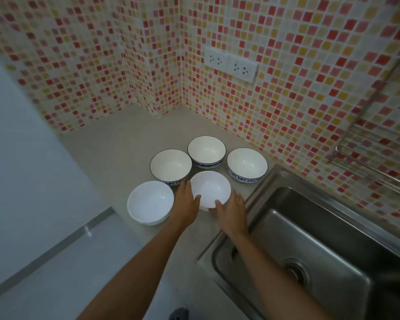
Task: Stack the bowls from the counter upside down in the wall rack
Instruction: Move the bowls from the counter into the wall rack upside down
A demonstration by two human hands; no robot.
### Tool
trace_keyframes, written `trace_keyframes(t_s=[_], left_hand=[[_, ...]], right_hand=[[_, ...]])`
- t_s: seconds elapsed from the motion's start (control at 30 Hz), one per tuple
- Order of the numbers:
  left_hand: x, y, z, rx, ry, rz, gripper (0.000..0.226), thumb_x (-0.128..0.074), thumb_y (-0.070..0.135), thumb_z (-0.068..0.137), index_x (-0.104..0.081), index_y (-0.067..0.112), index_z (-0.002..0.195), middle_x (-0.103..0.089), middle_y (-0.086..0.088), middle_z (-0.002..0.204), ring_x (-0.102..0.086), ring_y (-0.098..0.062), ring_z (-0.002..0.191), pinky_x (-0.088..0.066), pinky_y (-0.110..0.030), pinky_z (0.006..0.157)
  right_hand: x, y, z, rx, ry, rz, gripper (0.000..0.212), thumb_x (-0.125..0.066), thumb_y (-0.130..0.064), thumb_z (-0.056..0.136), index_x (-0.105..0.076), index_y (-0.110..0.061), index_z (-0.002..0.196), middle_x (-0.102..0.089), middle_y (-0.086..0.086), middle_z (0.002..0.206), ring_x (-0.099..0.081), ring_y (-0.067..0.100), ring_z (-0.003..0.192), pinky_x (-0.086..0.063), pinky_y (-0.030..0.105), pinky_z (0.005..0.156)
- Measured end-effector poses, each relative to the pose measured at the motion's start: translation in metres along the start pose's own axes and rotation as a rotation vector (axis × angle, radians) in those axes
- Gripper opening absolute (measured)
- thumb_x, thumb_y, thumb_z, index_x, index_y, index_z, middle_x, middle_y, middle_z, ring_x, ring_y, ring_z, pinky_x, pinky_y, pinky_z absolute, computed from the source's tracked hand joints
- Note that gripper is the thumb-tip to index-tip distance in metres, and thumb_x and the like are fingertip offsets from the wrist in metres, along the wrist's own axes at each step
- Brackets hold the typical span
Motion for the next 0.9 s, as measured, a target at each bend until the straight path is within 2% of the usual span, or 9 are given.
trace_keyframes(t_s=[0.13,0.23,0.33,0.5,0.6,0.67,0.77,0.83,0.9], left_hand=[[-0.007,-0.006,0.005,0.033,-0.074,-0.095,0.064,-0.044,0.028,0.098,-0.013,0.008,0.149,-0.025,-0.012,0.154,-0.032,-0.029,0.138,-0.029,-0.038,0.112],[-0.012,-0.010,0.007,0.026,-0.116,-0.258,0.070,-0.049,0.032,0.095,-0.013,0.006,0.149,-0.028,-0.014,0.154,-0.033,-0.031,0.138,-0.027,-0.042,0.114],[-0.013,-0.014,0.009,0.041,-0.117,-0.376,0.075,-0.050,0.038,0.085,-0.022,0.006,0.147,-0.036,-0.014,0.149,-0.038,-0.029,0.134,-0.032,-0.044,0.112],[-0.013,-0.012,0.012,0.126,-0.184,-0.438,0.044,-0.051,0.025,0.094,-0.045,0.007,0.134,-0.054,-0.011,0.134,-0.051,-0.032,0.123,-0.043,-0.043,0.102],[-0.018,0.000,0.006,0.142,-0.235,-0.539,0.044,-0.051,0.036,0.093,-0.048,0.013,0.130,-0.056,-0.002,0.125,-0.054,-0.025,0.115,-0.045,-0.037,0.093],[-0.025,0.016,0.002,0.216,-0.329,-0.716,0.049,-0.052,0.041,0.092,-0.045,0.016,0.134,-0.055,-0.006,0.131,-0.055,-0.027,0.114,-0.050,-0.040,0.090],[-0.035,0.058,-0.006,0.218,-0.459,-0.901,0.048,-0.051,0.049,0.091,-0.044,0.029,0.134,-0.056,-0.006,0.129,-0.058,-0.030,0.112,-0.053,-0.052,0.090],[-0.039,0.091,-0.013,0.150,-0.491,-0.994,0.044,-0.047,0.048,0.093,-0.045,0.030,0.133,-0.058,-0.006,0.126,-0.060,-0.030,0.110,-0.054,-0.052,0.088],[-0.043,0.124,-0.023,0.129,-0.530,-1.050,0.044,-0.044,0.050,0.094,-0.049,0.023,0.128,-0.061,-0.006,0.118,-0.062,-0.027,0.102,-0.057,-0.045,0.083]], right_hand=[[-0.017,-0.007,0.015,-0.159,-0.027,0.072,0.072,-0.055,-0.040,0.093,-0.017,-0.018,0.150,-0.035,0.017,0.146,-0.043,0.036,0.128,-0.042,0.047,0.100],[-0.022,-0.006,0.020,-0.230,-0.041,0.151,0.072,-0.056,-0.024,0.090,-0.016,-0.019,0.150,-0.043,0.018,0.142,-0.045,0.039,0.126,-0.042,0.046,0.099],[-0.021,-0.003,0.019,-0.273,-0.044,0.244,0.071,-0.054,-0.012,0.086,-0.021,-0.017,0.149,-0.045,0.017,0.142,-0.046,0.038,0.124,-0.045,0.044,0.099],[-0.004,0.010,0.004,-0.251,-0.006,0.350,0.065,-0.052,-0.008,0.084,-0.033,-0.021,0.144,-0.048,0.008,0.141,-0.046,0.032,0.126,-0.044,0.045,0.103],[0.009,0.026,-0.009,-0.237,0.027,0.449,0.064,-0.052,-0.014,0.078,-0.037,-0.034,0.137,-0.051,0.002,0.137,-0.049,0.032,0.124,-0.050,0.052,0.096],[0.025,0.031,-0.021,-0.232,0.069,0.502,0.061,-0.053,-0.014,0.081,-0.038,-0.035,0.136,-0.050,0.000,0.133,-0.049,0.029,0.122,-0.053,0.053,0.090],[0.061,0.033,-0.038,-0.196,0.150,0.555,0.058,-0.052,-0.005,0.088,-0.036,-0.026,0.140,-0.047,-0.004,0.124,-0.048,0.021,0.114,-0.059,0.046,0.080],[0.086,0.038,-0.048,-0.179,0.216,0.565,0.058,-0.052,-0.006,0.089,-0.035,-0.028,0.140,-0.046,-0.006,0.121,-0.049,0.020,0.111,-0.061,0.036,0.071],[0.115,0.041,-0.057,-0.170,0.304,0.545,0.058,-0.053,-0.009,0.089,-0.035,-0.030,0.140,-0.047,-0.007,0.121,-0.049,0.019,0.111,-0.060,0.030,0.069]])
Point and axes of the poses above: each hand's wrist, its own z-axis towards the middle knuckle, its own x-axis out of the back of the hand, y = z × x, the point moved 3 cm from there along z, towards the middle knuckle
